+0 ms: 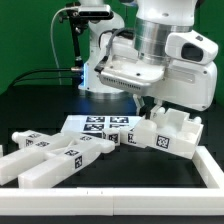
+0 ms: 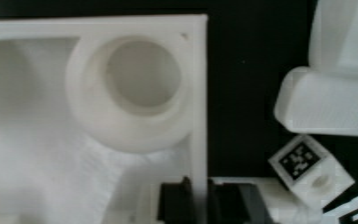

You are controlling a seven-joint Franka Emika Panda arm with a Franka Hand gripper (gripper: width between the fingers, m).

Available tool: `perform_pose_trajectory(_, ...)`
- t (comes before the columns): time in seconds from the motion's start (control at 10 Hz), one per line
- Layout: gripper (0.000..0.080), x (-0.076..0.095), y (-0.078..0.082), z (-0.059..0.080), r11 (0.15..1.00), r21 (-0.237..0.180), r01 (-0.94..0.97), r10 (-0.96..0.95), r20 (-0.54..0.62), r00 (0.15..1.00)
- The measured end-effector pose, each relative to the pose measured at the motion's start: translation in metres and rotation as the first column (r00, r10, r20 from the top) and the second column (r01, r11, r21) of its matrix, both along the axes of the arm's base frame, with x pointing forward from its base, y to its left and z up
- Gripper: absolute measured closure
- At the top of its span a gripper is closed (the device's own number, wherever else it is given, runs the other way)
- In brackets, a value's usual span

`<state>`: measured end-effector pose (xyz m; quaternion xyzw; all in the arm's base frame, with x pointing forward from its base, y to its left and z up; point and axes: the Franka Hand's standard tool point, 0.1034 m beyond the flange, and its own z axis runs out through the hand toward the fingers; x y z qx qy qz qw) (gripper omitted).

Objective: Assemble chair

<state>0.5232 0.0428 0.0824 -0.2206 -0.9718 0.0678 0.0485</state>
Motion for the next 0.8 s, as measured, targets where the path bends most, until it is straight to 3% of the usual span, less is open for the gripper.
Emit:
perform_pose_trajectory(0.3,0.0771,0.008,-0.011,-0.010,0.987,0.014,-0.157,0.158,-0.070,0.985)
perform_pose_trajectory(0.5,0.0772,0.045,0.002,-0.015,0.973,0.028,-0.230,0.232,-0.158,0.960)
perform_pose_trajectory(0.6,0.0771,0.050,-0.001,-0.017,0.971,0.006,-0.239,0.236,-0.172,0.957)
perform_pose_trajectory(0.8,0.0771,0.047,-0.006,-0.018,0.973,0.006,-0.232,0.230,-0.172,0.958)
